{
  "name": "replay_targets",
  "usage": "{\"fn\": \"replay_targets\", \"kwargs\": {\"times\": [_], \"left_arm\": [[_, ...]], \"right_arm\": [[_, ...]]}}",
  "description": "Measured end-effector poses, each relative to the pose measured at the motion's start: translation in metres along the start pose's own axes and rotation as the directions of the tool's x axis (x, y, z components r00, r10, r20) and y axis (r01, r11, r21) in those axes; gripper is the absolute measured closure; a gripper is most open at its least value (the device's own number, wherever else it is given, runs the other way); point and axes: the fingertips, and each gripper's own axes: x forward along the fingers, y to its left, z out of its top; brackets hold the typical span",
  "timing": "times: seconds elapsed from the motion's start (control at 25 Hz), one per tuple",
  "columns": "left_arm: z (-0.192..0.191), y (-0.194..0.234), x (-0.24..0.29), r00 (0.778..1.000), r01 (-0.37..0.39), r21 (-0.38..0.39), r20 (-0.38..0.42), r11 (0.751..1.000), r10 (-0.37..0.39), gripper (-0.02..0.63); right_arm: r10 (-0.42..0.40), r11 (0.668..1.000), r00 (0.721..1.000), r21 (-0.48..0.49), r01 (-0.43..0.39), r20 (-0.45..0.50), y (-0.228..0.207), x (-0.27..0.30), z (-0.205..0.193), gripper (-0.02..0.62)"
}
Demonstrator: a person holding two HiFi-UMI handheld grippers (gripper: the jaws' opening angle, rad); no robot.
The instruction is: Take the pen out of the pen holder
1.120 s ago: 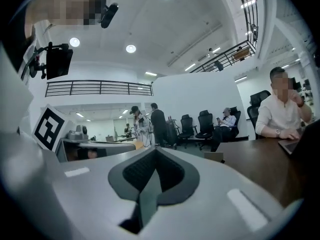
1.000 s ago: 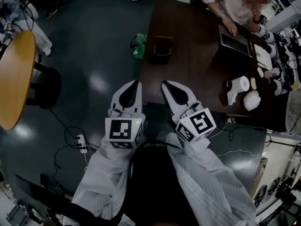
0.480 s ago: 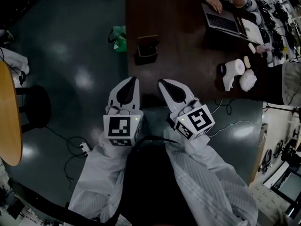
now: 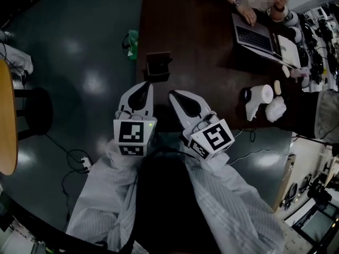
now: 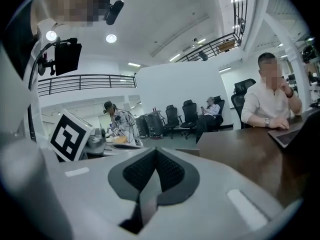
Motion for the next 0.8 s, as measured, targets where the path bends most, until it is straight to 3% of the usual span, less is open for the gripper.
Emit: {"fn": "replay_targets", "kwargs": {"times": [0.24, 0.64, 0.8], "left_arm": [[0.008, -0.007, 0.033, 0.999, -0.045, -0.032, -0.027, 0.998, 0.045, 0.601], [-0.004, -0.006, 0.078, 0.991, -0.078, 0.013, -0.105, 0.997, 0.079, 0.597], [-0.015, -0.009, 0.096, 0.986, -0.076, 0.031, -0.146, 0.997, 0.08, 0.536]], "right_arm": [[0.05, 0.999, 0.999, 0.007, -0.05, -0.011, -0.033, -0.011, 0.001, 0.592], [0.027, 0.997, 0.998, 0.078, -0.022, -0.058, -0.069, -0.014, -0.01, 0.592], [0.031, 0.995, 0.996, 0.096, -0.023, -0.08, -0.078, -0.011, -0.016, 0.592]]}}
